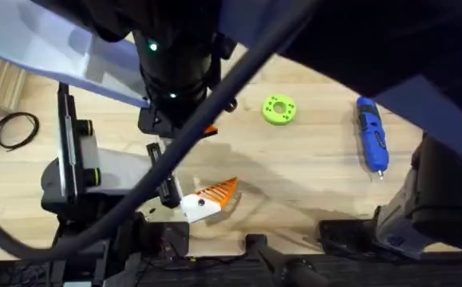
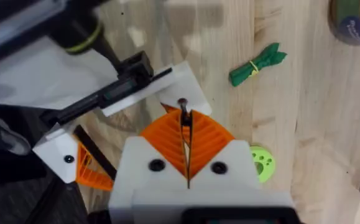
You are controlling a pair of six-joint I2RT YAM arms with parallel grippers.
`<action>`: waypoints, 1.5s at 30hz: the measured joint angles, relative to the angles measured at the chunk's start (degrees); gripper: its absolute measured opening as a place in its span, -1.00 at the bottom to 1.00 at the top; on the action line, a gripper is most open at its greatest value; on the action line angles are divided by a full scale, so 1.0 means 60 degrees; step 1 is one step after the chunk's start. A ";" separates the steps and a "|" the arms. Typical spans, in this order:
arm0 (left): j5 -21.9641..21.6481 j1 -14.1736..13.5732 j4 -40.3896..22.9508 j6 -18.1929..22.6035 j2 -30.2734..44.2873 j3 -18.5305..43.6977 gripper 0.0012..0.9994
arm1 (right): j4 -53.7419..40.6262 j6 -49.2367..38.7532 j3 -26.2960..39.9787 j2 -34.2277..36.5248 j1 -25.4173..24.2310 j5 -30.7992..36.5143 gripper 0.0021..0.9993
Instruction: Pick up the gripper from the table and insert it into the empty holder that is missing its gripper. Then pick up a screw, insert it into the mounting hole, and use the screwdriver to tighten it. Finally, clean up the table by picking up the vegetable and placing it into the bucket.
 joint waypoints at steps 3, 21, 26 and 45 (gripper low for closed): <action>0.0000 0.0000 0.0000 0.0000 0.0000 0.0000 0.97 | 0.0000 0.0000 0.0000 -0.0003 0.0000 0.0000 -0.99; 0.0000 0.0000 0.0000 0.0000 0.0000 0.0000 0.97 | -0.0018 0.0004 0.0007 0.0206 0.0000 0.0000 -0.99; 0.0000 0.0000 0.0000 0.0000 0.0000 0.0000 0.97 | -0.0036 0.0004 0.0007 0.0226 0.0000 0.0000 -0.99; 0.0000 0.0000 0.0000 0.0000 0.0000 0.0000 0.97 | -0.0040 0.0004 0.0007 0.0331 0.0000 -0.0004 -0.99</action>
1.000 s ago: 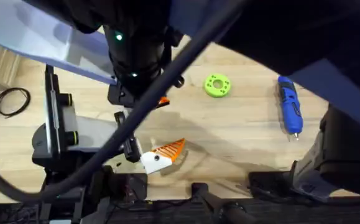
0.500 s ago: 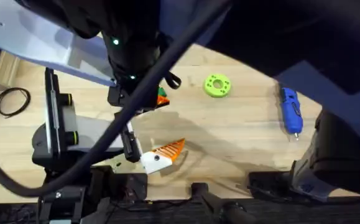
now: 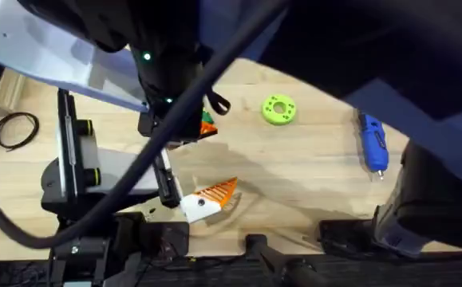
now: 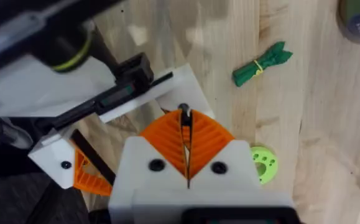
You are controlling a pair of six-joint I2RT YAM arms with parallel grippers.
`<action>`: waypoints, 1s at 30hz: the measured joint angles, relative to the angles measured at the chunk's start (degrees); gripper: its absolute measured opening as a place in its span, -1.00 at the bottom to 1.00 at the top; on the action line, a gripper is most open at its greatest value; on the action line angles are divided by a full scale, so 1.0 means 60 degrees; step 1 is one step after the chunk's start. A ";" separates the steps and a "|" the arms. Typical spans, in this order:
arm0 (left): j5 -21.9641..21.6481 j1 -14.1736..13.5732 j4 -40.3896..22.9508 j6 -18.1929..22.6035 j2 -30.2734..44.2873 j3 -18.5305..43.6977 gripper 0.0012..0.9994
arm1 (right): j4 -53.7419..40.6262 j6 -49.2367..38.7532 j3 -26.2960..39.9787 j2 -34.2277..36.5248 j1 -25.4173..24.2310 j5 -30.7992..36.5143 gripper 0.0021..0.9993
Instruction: Pick up the gripper from the table and insert it into the empty holder that is missing its gripper. Then pick up a screw, insert it into the mounting hole, and use the screwdriver to tighten it. Finally, clean up the table by picking up the vegetable and placing it into the bucket.
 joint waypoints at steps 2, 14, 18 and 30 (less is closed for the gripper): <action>0.0000 0.0000 0.0000 0.0000 0.0002 0.0000 0.97 | 0.0001 0.0000 0.0000 0.0077 0.0000 -0.0004 -0.99; 0.0000 0.0000 -0.0004 -0.0102 0.0004 -0.0004 0.97 | 0.0018 0.0000 0.0004 0.0197 0.0000 -0.0109 -0.99; 0.0000 0.0000 -0.0004 -0.0106 0.0004 -0.0004 0.97 | 0.0017 0.0000 0.0004 0.0197 0.0000 -0.0109 -0.99; 0.0004 0.0000 0.0000 -0.0098 0.0004 -0.0004 0.97 | 0.0007 0.0164 0.0007 0.0197 -0.0179 -0.0190 0.87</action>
